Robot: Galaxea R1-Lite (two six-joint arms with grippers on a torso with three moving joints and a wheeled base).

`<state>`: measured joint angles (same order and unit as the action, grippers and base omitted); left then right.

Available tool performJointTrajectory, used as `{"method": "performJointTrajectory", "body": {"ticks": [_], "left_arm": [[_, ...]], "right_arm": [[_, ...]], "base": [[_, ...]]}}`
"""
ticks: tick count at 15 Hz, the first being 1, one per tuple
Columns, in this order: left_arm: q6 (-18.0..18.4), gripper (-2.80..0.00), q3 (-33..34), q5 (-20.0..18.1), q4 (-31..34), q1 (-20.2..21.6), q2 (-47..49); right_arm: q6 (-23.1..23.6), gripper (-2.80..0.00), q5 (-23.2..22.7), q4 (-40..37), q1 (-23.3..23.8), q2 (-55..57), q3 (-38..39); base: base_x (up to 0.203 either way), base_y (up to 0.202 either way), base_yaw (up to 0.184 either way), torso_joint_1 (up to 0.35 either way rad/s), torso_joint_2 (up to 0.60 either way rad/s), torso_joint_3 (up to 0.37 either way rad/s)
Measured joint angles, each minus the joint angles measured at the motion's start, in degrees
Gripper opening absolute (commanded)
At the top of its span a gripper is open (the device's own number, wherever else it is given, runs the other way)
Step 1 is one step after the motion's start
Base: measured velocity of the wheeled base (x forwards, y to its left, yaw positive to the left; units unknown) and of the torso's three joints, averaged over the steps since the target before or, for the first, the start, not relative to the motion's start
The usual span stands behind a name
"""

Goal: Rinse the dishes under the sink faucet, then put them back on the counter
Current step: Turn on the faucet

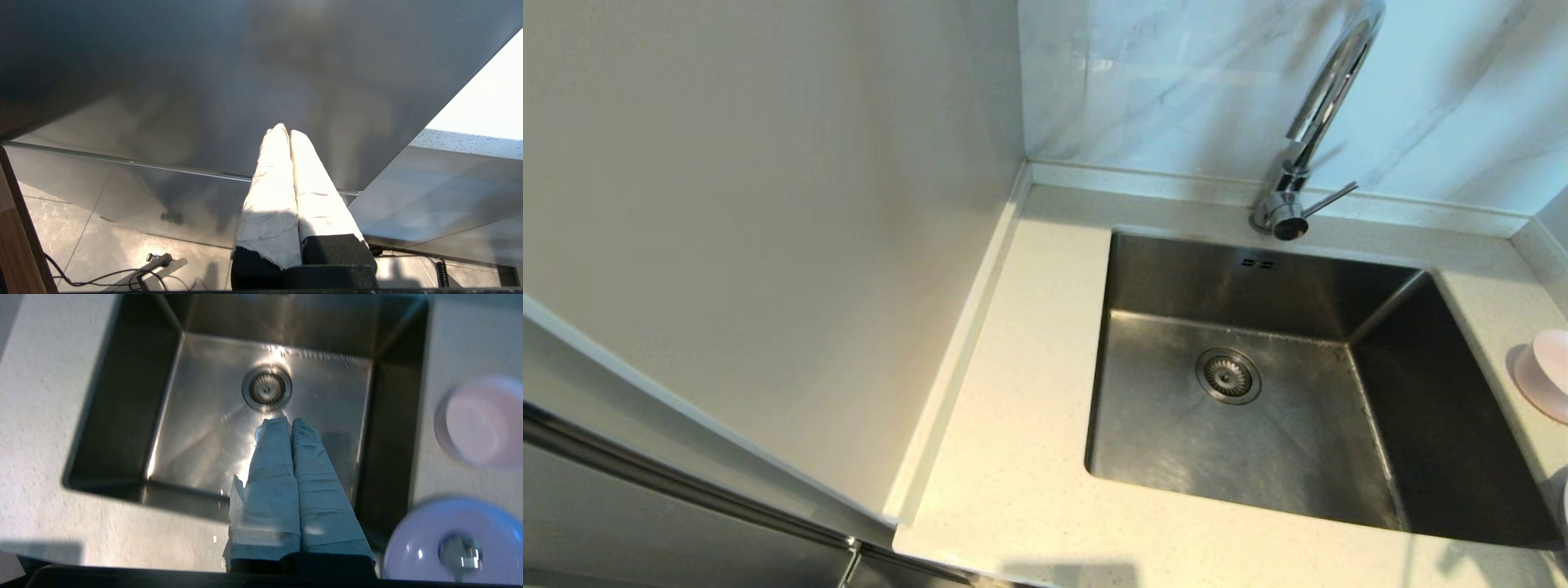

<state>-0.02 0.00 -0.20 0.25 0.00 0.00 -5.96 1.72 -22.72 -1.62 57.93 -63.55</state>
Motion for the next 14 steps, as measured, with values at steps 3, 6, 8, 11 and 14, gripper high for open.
{"method": "performJointTrajectory", "body": {"ticks": [3, 6, 8, 11, 14], "left_arm": [[0.0, -2.80, 0.0, 0.0, 0.0, 0.0, 0.0], [0.0, -2.80, 0.0, 0.0, 0.0, 0.0, 0.0], [0.0, -2.80, 0.0, 0.0, 0.0, 0.0, 0.0], [0.0, -2.80, 0.0, 0.0, 0.0, 0.0, 0.0], [0.0, -2.80, 0.0, 0.0, 0.0, 0.0, 0.0]], "right_arm": [[0.6, -2.80, 0.2, 4.0, -1.5, 11.0, -7.9], [-5.4, -2.80, 3.0, 9.6, -2.0, 20.7, -12.9], [-13.7, -2.80, 5.7, 13.2, -2.1, 26.4, -17.1], [-22.8, -2.80, 12.5, 14.5, -2.2, 33.3, -25.1], [-24.2, -2.80, 18.2, 18.5, -2.9, 38.7, -28.4]], "base": [[0.000, 0.000, 0.000, 0.000, 0.00, 0.000], [0.000, 0.000, 0.000, 0.000, 0.00, 0.000], [0.000, 0.000, 0.000, 0.000, 0.00, 0.000], [0.000, 0.000, 0.000, 0.000, 0.00, 0.000], [0.000, 0.000, 0.000, 0.000, 0.00, 0.000]]}}
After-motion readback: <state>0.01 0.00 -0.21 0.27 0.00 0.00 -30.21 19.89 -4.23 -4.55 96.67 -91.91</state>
